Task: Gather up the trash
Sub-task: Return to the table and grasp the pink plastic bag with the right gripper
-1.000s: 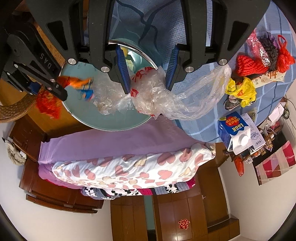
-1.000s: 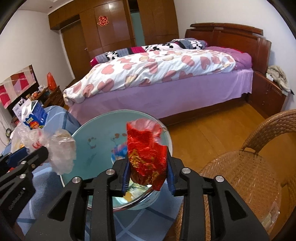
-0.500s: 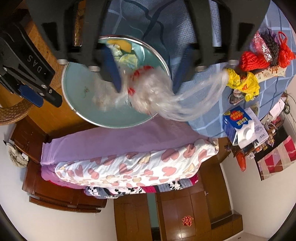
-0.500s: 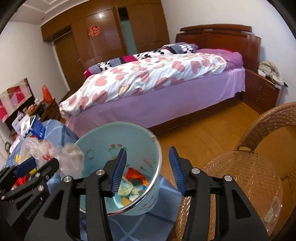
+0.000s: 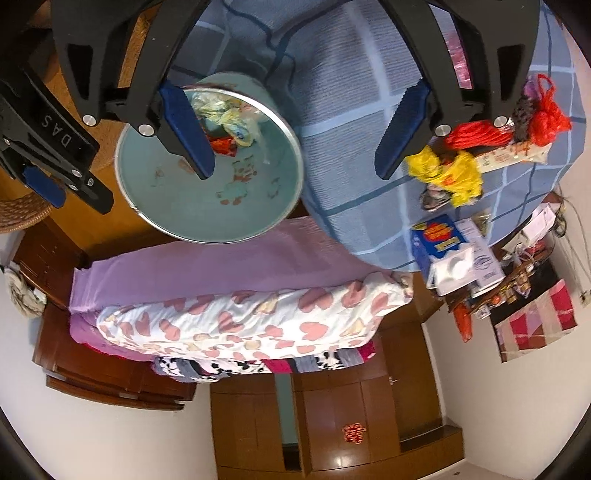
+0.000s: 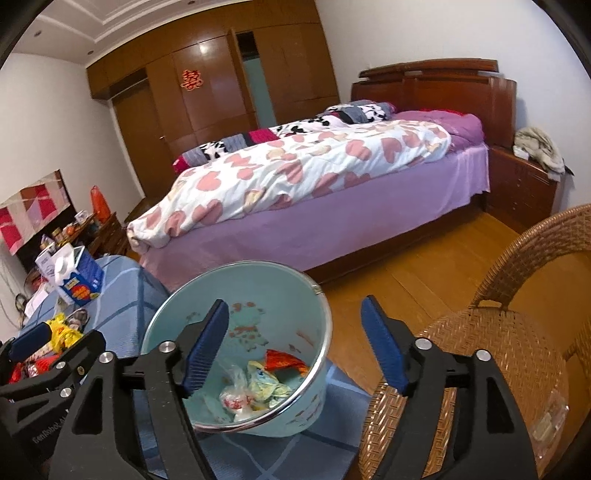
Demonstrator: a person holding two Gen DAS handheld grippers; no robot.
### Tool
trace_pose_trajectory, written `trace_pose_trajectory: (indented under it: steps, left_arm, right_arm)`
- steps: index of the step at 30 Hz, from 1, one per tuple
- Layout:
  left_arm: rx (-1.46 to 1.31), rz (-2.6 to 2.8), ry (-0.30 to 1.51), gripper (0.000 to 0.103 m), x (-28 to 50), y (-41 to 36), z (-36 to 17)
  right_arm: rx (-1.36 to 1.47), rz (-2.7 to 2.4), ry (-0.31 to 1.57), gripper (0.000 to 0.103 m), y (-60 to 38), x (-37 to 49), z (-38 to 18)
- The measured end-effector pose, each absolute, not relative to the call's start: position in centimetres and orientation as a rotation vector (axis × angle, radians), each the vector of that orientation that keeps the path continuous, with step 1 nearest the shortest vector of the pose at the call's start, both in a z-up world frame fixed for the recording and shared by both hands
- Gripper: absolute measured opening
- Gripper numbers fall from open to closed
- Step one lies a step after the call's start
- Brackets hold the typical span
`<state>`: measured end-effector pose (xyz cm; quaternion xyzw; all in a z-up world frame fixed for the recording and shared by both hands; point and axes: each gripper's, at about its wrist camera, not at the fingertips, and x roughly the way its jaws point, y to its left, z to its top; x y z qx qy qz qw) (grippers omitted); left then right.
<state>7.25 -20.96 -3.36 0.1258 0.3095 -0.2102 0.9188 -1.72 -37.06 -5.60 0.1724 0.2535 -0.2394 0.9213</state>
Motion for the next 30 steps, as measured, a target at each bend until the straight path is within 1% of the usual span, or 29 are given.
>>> trace_pose_trajectory:
  steps: [4, 8, 13, 30]
  left_arm:
    - [0.235, -0.398, 0.649, 0.088, 7.3, -18.6, -3.1]
    - [0.213, -0.363, 0.656, 0.094, 7.1, -15.9, -3.1]
    - [0.193, -0.303, 0.662, 0.094, 6.9, -12.1, -3.3]
    - [0.104, -0.079, 0.661, 0.094, 6.2, 2.4, -3.6]
  right_arm:
    - [0.340, -0.455, 0.524, 0.080, -36.0, -1.6, -5.3]
    - [0.333, -0.403, 0.514, 0.085, -34.4, -1.6, -5.0]
    - [0.271, -0.329, 0.513, 0.087, -31.4, -1.1, -4.5]
    - [0.180, -0.087, 0.591, 0.087, -21.9, 2.0, -5.5]
